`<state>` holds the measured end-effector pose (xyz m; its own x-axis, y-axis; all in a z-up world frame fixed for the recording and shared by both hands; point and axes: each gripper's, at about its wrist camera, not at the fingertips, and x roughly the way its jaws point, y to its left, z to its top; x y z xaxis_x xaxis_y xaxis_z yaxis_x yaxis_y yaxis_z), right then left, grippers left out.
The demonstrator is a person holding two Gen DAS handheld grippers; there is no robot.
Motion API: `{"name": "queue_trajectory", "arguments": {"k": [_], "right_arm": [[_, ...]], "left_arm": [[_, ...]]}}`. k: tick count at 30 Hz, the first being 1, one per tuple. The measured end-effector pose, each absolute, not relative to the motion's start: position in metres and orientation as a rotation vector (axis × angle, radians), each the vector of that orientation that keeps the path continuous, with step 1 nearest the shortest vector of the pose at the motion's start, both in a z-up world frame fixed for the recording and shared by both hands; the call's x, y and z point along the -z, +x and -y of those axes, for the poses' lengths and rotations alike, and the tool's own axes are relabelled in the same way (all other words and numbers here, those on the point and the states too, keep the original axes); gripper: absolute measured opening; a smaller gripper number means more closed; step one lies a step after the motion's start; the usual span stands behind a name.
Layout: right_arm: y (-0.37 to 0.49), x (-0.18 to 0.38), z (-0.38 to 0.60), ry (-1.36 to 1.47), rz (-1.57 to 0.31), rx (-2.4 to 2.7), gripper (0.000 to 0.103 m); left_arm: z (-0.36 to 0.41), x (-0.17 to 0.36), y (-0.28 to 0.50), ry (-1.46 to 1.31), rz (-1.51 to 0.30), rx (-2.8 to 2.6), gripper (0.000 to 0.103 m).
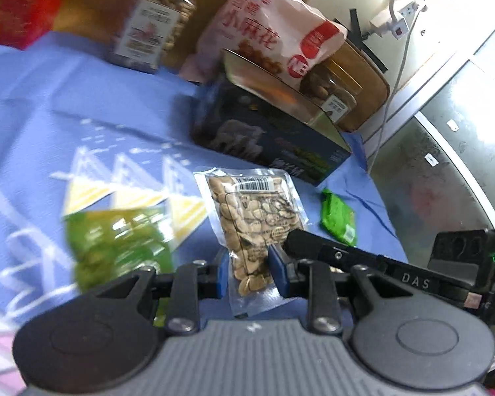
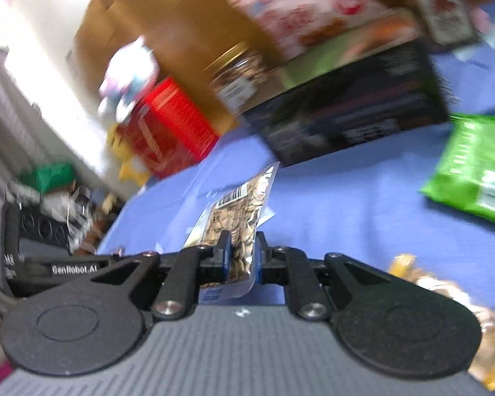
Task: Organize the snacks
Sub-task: 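Grasp the clear pistachio pack on the cloth with the left tool, then carry the pistachio pack into the tin and open the left tool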
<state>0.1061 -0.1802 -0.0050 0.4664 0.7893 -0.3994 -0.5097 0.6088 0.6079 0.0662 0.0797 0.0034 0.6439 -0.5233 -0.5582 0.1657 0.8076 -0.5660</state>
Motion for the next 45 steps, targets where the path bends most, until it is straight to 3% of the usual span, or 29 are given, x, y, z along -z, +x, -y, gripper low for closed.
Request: {"name": "queue_trajectory", "arguments": {"k": [8,11,13,18,21,27,31,39,45], "right_arm": [[0.079,0.002,0.120,0.230,-0.684,-0.956,0.021],[0.069,0.007,0.098,0.108,-0.671,-0.950,0.027],[0.063,0.011,0.088,0.036,-0.667,-0.943,0.040],[0.047,0.015,0.082,-0.108,-0.616,-0.951,0.048],[0.038,0.017,0.087,-0.154,-0.597,-0.966,0.048],[0.023,0.014,0.092,-0.216,-0.510,-0.946,0.033],[0.035,0.002,0.107,-0.150,-0.464,-0.896,0.028],[0.087,-0.036,0.140,-0.088,-0.311,-0.724,0.028],[0.142,-0.049,0.158,-0.066,-0.260,-0.594,0.028]], "left_arm": [[-0.116,-0.004,0.006,-0.428,-0.707,0.280,0.026],[-0.122,0.003,-0.001,-0.411,-0.718,0.229,0.026],[-0.124,0.009,-0.002,-0.419,-0.733,0.224,0.026],[-0.122,0.011,-0.003,-0.395,-0.722,0.230,0.029],[-0.119,0.011,-0.004,-0.391,-0.714,0.239,0.028],[-0.108,-0.001,-0.010,-0.332,-0.675,0.280,0.025],[-0.097,-0.026,-0.001,-0.310,-0.611,0.343,0.025],[-0.047,-0.084,0.080,-0.158,-0.497,0.380,0.026],[-0.011,-0.096,0.154,-0.076,-0.458,0.366,0.030]]}}
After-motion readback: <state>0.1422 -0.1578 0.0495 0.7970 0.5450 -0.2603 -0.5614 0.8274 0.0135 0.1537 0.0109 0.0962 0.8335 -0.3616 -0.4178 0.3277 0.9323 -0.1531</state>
